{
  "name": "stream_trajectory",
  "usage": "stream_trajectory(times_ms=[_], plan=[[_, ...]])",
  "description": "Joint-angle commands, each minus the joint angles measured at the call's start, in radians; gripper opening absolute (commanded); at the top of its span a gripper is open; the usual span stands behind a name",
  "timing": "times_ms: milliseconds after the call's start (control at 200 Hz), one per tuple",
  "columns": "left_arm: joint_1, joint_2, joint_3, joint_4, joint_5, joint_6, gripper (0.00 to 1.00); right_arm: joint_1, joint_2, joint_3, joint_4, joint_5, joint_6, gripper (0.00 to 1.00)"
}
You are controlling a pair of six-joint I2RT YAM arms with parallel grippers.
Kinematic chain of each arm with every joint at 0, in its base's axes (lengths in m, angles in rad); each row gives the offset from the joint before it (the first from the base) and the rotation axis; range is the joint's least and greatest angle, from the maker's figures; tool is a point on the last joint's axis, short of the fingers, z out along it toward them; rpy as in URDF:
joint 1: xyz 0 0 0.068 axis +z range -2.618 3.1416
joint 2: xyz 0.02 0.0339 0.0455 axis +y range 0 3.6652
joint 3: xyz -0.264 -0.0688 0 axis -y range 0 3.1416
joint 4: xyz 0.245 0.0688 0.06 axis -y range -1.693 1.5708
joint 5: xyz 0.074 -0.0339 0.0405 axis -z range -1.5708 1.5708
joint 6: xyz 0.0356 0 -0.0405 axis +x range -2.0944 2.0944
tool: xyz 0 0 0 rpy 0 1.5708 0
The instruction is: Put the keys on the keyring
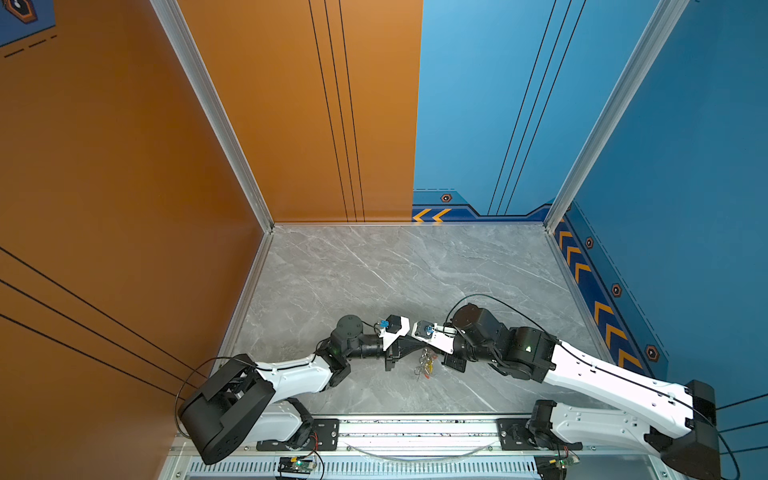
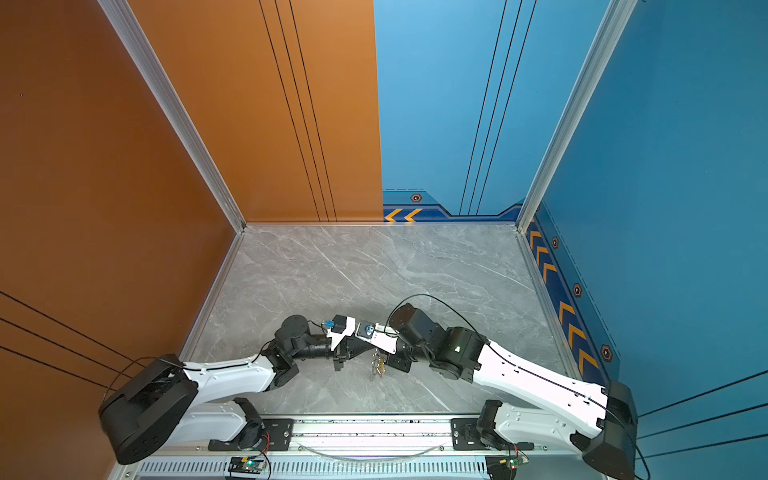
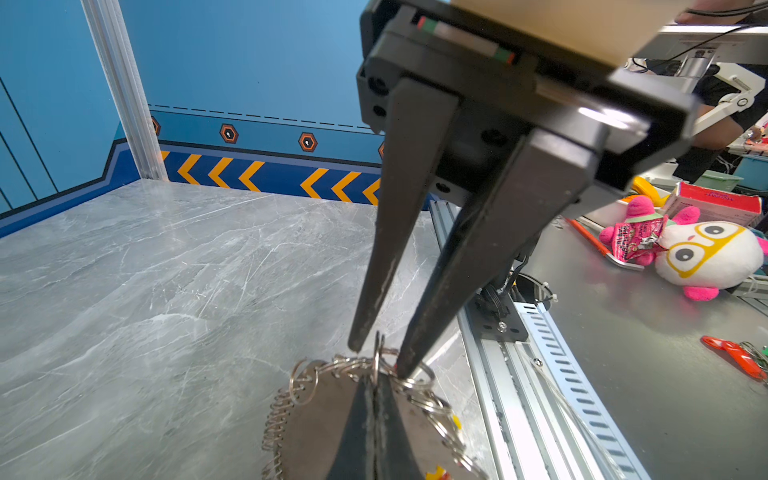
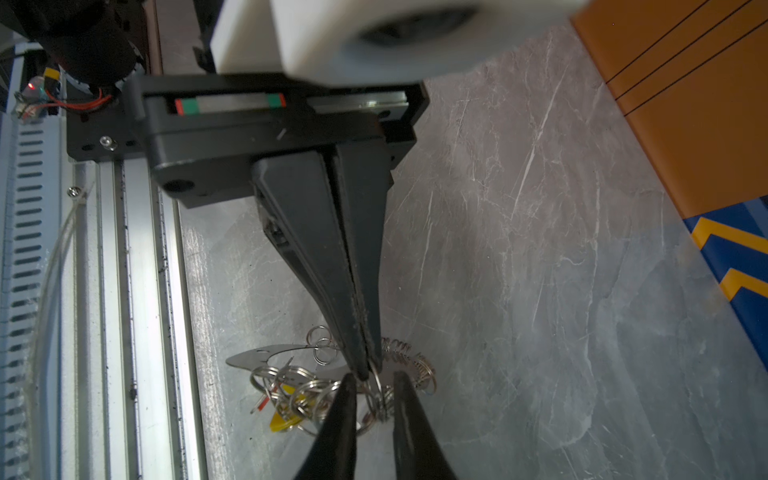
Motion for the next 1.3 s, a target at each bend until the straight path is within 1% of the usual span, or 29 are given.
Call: stream_trajectory(times_ms=[0,90,270,425,646,761,886,1041,1171,1296], plan=[[-0.009,-0.012,0.021,0.007,-0.033,-0.007,0.0,-0.028,-0.072,-0.03,0.062,0.045,0.045,0.27],[-0.009,-0.021,0.018,0.007,-0.051,-0.004,0.0,-0.049,-0.108,-0.058,0.069,0.045,0.081,0.29],[-0.008,-0.029,0.014,0.007,-0.081,0.0,0.0,-0.052,-0.132,-0.124,0.097,0.022,0.157,0.28],[-0.01,-0.029,0.01,0.016,-0.105,-0.001,0.0,-0.027,-0.157,-0.185,0.168,0.028,0.192,0.28],[-0.012,-0.031,0.01,0.018,-0.158,-0.001,0.0,0.038,-0.17,-0.23,0.269,0.125,0.195,0.29],[-0.015,-0.031,0.007,0.018,-0.196,-0.003,0.0,0.086,-0.153,-0.249,0.339,0.256,0.195,0.29],[-0.016,-0.033,0.006,0.018,-0.215,-0.005,0.0,0.114,-0.106,-0.243,0.367,0.345,0.188,0.29],[-0.018,-0.031,0.008,0.018,-0.214,-0.007,0.0,0.123,-0.056,-0.229,0.381,0.376,0.18,0.28],[-0.017,-0.038,0.003,0.018,-0.227,-0.006,0.0,0.123,-0.033,-0.209,0.348,0.414,0.174,0.22],[-0.018,-0.035,0.006,0.018,-0.231,-0.008,0.0,0.122,-0.028,-0.209,0.338,0.419,0.174,0.16]])
